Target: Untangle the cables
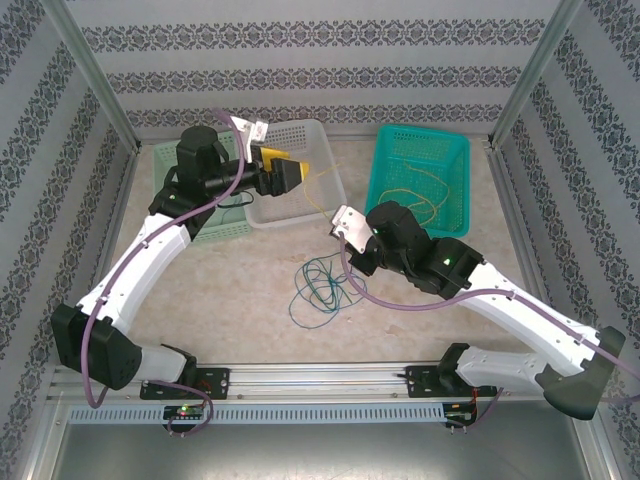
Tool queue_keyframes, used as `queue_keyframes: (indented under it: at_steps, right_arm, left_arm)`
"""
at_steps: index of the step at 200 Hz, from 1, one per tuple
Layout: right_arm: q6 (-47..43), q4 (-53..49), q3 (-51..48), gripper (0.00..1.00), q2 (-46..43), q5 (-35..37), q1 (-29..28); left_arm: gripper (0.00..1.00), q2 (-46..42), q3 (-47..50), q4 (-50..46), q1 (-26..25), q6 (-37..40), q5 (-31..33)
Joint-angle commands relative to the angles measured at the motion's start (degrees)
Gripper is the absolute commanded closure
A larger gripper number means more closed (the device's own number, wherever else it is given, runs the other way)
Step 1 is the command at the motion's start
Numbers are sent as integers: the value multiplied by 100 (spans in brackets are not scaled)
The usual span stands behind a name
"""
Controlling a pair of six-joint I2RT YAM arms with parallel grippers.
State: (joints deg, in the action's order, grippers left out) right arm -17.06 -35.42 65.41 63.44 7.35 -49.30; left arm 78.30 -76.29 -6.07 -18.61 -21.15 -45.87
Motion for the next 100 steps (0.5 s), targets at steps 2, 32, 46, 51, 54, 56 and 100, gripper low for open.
queue_keyframes:
  at_steps: [2,32,46,51,54,56,100]
  right_arm:
    - [-202,-2,236,100,-7,247,-101]
    - [-323,-43,327,100,11,300,-210]
    - [-350,-70,361,100,37,267,-245]
    - [-359,-88,376,100,53,243,-255]
    - [-360,-96,384,100,65,233,-258]
    - [-364,-101,391,100,68,225,-263]
    - [-447,-260,546,100,258,171,-370]
  left_arm:
    - [10,143,-330,-1023,92,840,-110]
    - [15,572,-830,-2051,2,1499,-44]
    - [15,692,-964,-2262,-81,1647,-21]
    - [15,703,-964,-2256,-97,1669,-7]
    - [15,715,-961,-2235,-111,1681,-5]
    - [15,718,-954,-2226,-115,1688,2]
    - [17,931,-1149,-2557,-201,1956,230]
